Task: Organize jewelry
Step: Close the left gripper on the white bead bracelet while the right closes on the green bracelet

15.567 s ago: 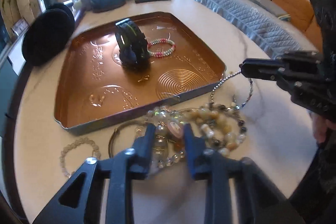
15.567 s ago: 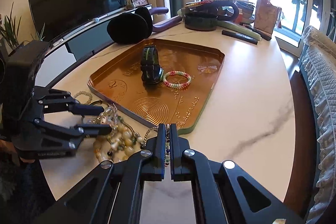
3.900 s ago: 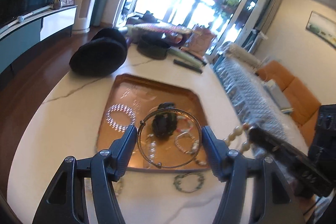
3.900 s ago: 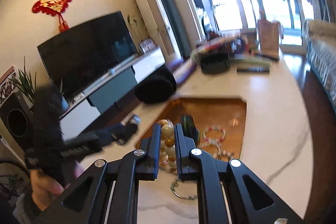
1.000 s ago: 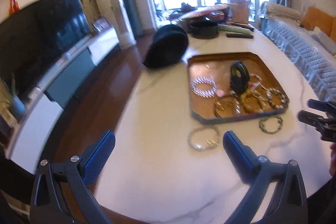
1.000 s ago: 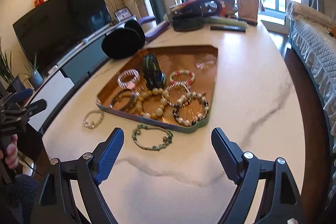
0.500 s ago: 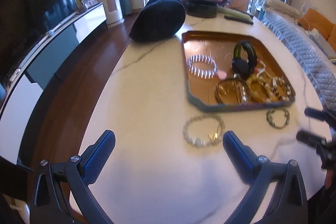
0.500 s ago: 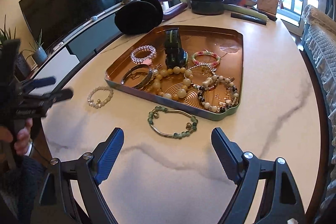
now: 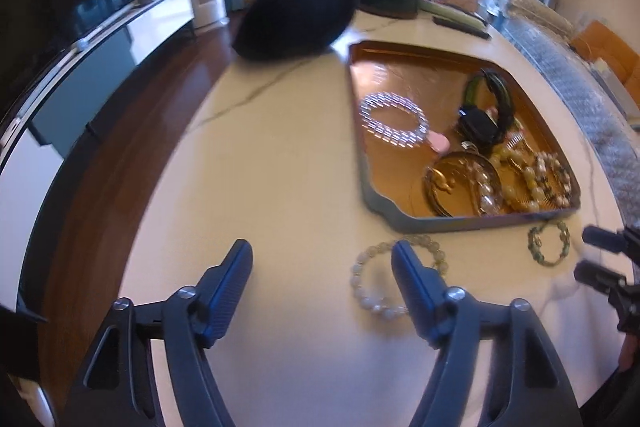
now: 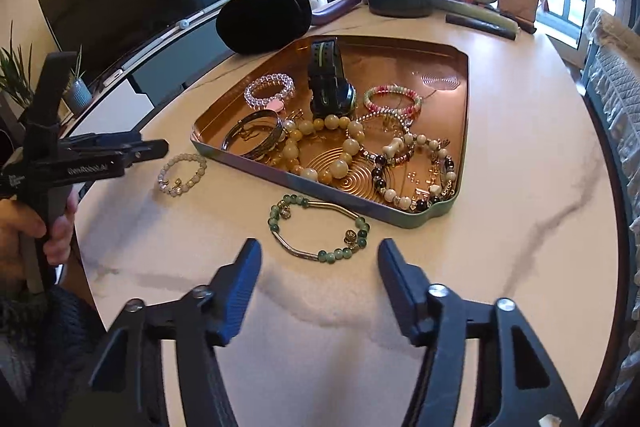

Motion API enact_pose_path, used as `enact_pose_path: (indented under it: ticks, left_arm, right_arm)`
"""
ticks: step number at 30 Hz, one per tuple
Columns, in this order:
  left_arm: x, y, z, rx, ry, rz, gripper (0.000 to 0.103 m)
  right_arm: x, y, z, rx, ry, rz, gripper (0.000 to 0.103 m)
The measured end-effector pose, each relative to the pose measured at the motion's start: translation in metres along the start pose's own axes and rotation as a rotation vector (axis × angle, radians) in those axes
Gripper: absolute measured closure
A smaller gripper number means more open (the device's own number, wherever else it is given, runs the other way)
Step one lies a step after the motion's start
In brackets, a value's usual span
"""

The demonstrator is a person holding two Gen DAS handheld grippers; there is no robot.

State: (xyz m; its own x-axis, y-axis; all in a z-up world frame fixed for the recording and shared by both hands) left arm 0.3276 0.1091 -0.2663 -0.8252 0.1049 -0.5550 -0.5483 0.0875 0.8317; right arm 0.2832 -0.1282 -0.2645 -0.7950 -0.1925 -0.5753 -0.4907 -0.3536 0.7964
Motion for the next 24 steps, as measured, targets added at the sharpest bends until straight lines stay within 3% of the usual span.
enact_pose_path:
  ticks: [6, 8, 11, 17, 24]
  left_arm:
    - [0.003, -0.013, -0.011, 0.032, -0.04, 0.039, 0.059]
    - [0.001, -0.014, -0.01, 0.03, -0.03, 0.035, 0.061]
    - [0.0, -0.014, -0.012, 0.032, -0.031, 0.029, 0.066]
    - [0.001, -0.013, -0.025, 0.052, -0.087, 0.027, 0.09]
    - [0.003, -0.012, -0.034, 0.051, -0.139, 0.024, 0.097]
  right_arm:
    - [0.0, -0.011, -0.003, 0.004, 0.016, 0.01, 0.055]
    - [0.0, -0.016, -0.005, -0.004, 0.012, 0.022, 0.062]
    - [-0.002, -0.017, -0.007, 0.002, 0.016, 0.013, 0.062]
    - [-0.005, -0.014, -0.008, 0.023, 0.02, -0.011, 0.063]
    - [-0.005, -0.023, -0.005, 0.071, 0.049, -0.013, 0.063]
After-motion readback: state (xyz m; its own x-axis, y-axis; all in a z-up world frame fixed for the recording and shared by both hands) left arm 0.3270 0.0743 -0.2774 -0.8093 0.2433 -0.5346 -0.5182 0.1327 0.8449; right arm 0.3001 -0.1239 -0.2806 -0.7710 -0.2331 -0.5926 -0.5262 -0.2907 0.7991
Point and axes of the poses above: each gripper's, at about its wrist camera, not at the fingertips, and y roughly against the way its jaws point, z to its left, x to its underside, the point moved 6 cm from there along -y, roughly the way its jaws point, and after that the axes turned 1 degree about -x, right-handed, at the moved point
